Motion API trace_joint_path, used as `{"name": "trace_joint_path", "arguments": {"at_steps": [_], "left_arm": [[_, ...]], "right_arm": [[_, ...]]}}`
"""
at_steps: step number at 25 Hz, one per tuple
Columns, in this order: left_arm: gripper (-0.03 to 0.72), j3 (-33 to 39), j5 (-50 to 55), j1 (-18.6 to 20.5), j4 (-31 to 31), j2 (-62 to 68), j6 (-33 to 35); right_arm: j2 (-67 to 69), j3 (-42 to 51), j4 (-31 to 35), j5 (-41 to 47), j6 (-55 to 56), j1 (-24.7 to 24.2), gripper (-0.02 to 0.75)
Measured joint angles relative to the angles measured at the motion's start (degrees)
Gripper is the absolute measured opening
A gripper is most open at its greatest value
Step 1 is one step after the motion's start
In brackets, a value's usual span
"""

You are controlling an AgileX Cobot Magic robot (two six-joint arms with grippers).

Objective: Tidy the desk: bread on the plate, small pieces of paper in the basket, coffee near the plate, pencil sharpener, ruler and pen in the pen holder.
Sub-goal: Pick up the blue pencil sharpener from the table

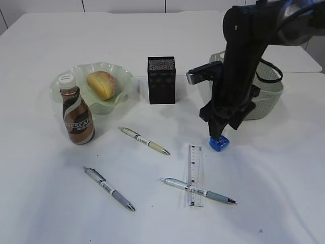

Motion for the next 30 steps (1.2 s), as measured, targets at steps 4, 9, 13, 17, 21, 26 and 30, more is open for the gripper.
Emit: {"name": "trace_joint_path", "arguments": {"at_steps": [4,9,13,17,21,26,30], "left_arm": [[0.429,0.0,0.0,0.0,0.0,0.0,0.0],[0.429,0.0,0.0,0.0,0.0,0.0,0.0],[0.429,0.0,0.1,0.0,0.0,0.0,0.0],[0.429,0.0,0.2,0.0,0.1,0.0,0.0],[0.429,0.0,0.3,0.0,0.3,0.0,0.0],[0.429,0.0,0.3,0.0,0.3,0.0,0.0],[0.429,0.0,0.4,0.0,0.3,0.0,0.0]], "right_arm": [[1.5,0.0,0.1,-0.1,0.0,0.0,0.511],[2.3,0.0,0.2,-2.5,0.0,0.0,0.511],[2.7,0.0,0.2,-3.8,0.0,0.0,0.511],[3.0,0.0,0.2,-5.4,-0.1,0.0,0.511],[3.1,0.0,-0.1,-6.3,-0.2,0.0,0.511],[3.5,0.0,-0.3,-7.1,-0.2,0.0,0.511],[4.9,0.0,-0.4,-7.1,-0.2,0.0,0.511]]}}
